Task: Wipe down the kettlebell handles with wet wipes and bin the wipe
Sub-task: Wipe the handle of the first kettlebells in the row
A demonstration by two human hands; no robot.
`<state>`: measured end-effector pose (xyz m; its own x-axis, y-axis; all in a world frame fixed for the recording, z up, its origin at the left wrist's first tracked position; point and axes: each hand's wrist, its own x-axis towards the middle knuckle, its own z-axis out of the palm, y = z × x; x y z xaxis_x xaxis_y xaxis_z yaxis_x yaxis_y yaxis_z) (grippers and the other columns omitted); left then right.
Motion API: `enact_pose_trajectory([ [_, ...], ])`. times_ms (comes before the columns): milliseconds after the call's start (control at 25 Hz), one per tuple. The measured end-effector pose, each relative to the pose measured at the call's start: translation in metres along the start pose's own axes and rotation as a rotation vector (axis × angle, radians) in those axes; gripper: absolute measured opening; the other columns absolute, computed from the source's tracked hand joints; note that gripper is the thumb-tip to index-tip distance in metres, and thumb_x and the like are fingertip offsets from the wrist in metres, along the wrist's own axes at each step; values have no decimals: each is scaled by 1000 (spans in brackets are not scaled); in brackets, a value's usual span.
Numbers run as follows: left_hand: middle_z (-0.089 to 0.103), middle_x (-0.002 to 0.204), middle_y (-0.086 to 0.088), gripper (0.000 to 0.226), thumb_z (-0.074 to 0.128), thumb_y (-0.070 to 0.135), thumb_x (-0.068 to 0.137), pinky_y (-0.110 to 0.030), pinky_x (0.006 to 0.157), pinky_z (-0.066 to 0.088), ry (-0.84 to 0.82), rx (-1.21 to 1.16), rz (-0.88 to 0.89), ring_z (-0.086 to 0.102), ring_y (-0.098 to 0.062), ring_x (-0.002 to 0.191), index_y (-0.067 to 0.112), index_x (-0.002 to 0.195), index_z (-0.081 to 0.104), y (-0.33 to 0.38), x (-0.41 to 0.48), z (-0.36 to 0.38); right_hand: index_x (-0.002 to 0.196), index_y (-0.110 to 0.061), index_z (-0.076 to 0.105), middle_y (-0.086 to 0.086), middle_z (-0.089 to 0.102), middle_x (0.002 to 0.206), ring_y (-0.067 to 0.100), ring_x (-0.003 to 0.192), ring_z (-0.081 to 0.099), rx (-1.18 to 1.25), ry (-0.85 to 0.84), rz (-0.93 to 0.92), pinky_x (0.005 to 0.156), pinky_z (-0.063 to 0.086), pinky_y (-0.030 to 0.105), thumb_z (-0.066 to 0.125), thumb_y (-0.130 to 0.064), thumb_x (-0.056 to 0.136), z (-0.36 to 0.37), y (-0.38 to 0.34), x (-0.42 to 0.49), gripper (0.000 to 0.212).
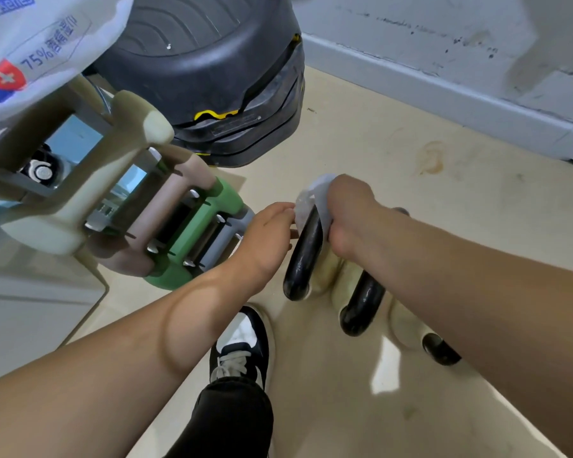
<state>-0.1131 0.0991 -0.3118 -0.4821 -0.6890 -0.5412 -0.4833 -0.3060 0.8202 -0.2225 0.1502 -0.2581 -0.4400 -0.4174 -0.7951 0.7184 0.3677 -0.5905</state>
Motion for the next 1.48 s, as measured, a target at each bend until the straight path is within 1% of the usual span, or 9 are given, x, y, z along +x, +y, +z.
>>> enact_pose_trajectory([
  [240, 68, 119, -10, 27, 43, 18, 103, -39, 91, 55, 27, 21, -30, 67, -22, 95, 15, 119, 66, -7, -13, -10, 153, -14, 21, 10, 35, 157, 33, 139, 42, -254, 141, -69, 114, 36, 51, 29, -32, 106, 22, 95, -39, 50],
  [440, 70, 106, -16, 40, 45, 27, 91, -47, 92, 54, 0, 69, 12, 64, -26, 92, 2, 113, 67, -4, -25, -5, 140, -10, 48, 6, 58, 110, 31, 106, 62, -171, -80, -42, 90, 57, 35, 62, -54, 91, 7, 45, -20, 67],
  [480, 68, 104, -20, 46, 44, 29, 85, -53, 95, 52, -5, 79, 14, 63, -30, 91, -2, 111, 65, -4, -27, -5, 134, -13, 58, 2, 62, 102, 27, 98, 64, -327, -69, 13, 91, 57, 31, 74, -63, 72, 8, 35, -8, 80],
  [560, 66, 103, -21, 47, 42, 32, 83, -56, 99, 49, -4, 82, 18, 62, -30, 93, -2, 108, 62, -4, -27, -3, 87, -24, 67, -5, 65, 92, 22, 84, 61, -937, -44, -84, 82, 52, 20, 74, -52, 72, 4, 31, 12, 32],
  [720, 67, 120, -3, 30, 43, 33, 99, -44, 100, 52, 9, 59, -5, 65, -22, 110, 19, 115, 64, 1, -24, -7, 143, -28, 37, 0, 49, 129, 26, 107, 51, -290, 108, -107, 68, 50, 13, 37, -32, 104, 11, 65, -24, 39],
  [840, 66, 119, -16, 35, 39, 31, 102, -49, 99, 52, 10, 52, -6, 66, -21, 102, 10, 115, 64, -1, -22, -8, 161, -23, -3, 7, 15, 166, 31, 147, 29, -484, 62, -186, 117, 31, 38, 42, -11, 99, 9, 113, -49, 78],
  [1000, 67, 123, -10, 32, 39, 41, 105, -47, 90, 58, 34, -40, -61, 68, -24, 99, 20, 113, 62, -6, -19, -9, 154, -21, -30, -2, -21, 168, 24, 156, 0, -620, 23, -235, 123, 12, 37, 46, -7, 94, 17, 105, -42, 98],
  [1240, 66, 120, -4, 44, 30, 47, 108, -48, 100, 54, 59, 12, -42, 69, -24, 105, 18, 125, 58, -10, -17, -10, 157, -3, 21, 15, 13, 166, 29, 149, 23, -726, 140, -385, 122, 22, 41, 36, -20, 104, -1, 21, 34, 58],
  [1480, 64, 120, -5, 44, 32, 43, 108, -51, 102, 53, 10, 85, -14, 69, -23, 99, 15, 126, 59, -6, -12, -5, 117, -3, 60, 15, 58, 129, 33, 114, 53, -1617, -68, -562, 89, 49, 38, 39, -15, 102, -15, -7, 34, 29],
])
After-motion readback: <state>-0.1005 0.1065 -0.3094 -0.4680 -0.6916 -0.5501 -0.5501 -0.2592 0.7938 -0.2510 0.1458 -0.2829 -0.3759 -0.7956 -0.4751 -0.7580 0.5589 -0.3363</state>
